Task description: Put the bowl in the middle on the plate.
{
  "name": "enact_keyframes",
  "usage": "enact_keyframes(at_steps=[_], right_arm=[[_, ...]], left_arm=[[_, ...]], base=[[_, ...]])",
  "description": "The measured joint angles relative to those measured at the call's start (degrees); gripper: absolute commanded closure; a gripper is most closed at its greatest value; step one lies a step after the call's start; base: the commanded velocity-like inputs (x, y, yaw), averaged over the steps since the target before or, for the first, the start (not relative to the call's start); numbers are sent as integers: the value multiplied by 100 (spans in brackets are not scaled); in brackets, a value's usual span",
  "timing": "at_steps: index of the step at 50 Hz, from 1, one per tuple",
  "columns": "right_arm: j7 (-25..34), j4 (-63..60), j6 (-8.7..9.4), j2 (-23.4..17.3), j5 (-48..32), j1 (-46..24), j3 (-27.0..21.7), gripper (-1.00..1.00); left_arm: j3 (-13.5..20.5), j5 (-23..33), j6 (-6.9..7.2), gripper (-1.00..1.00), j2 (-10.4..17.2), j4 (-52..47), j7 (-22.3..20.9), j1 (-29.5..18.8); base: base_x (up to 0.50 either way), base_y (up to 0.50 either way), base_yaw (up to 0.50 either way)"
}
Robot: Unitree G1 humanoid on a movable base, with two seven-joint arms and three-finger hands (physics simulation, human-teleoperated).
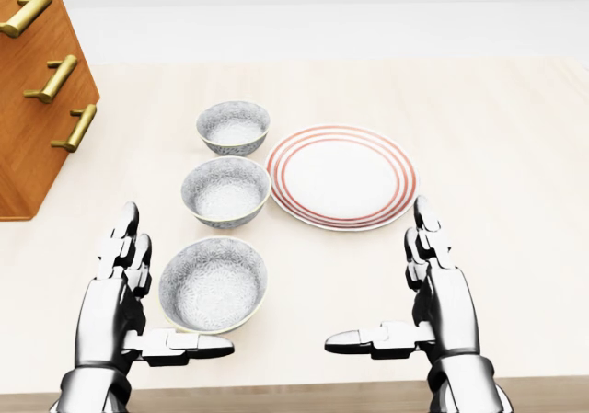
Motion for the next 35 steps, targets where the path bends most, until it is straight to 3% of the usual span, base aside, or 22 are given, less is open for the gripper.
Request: enact_keyframes(at_steps=[11, 18, 35], right_arm=[[181, -287, 297, -93, 60, -50, -173, -100], [239, -428, 310, -141, 78, -113, -259, -100], [393, -1180, 310, -336, -24, -416, -512, -100]], left_arm=[[164, -100, 239, -100, 70, -479, -141, -18], [295, -221, 438, -100, 124, -782, -194, -59], [752, -198, 470, -100, 337, -1809, -203, -221]], base=[[0, 0, 0], [0, 0, 0], [0, 0, 0]])
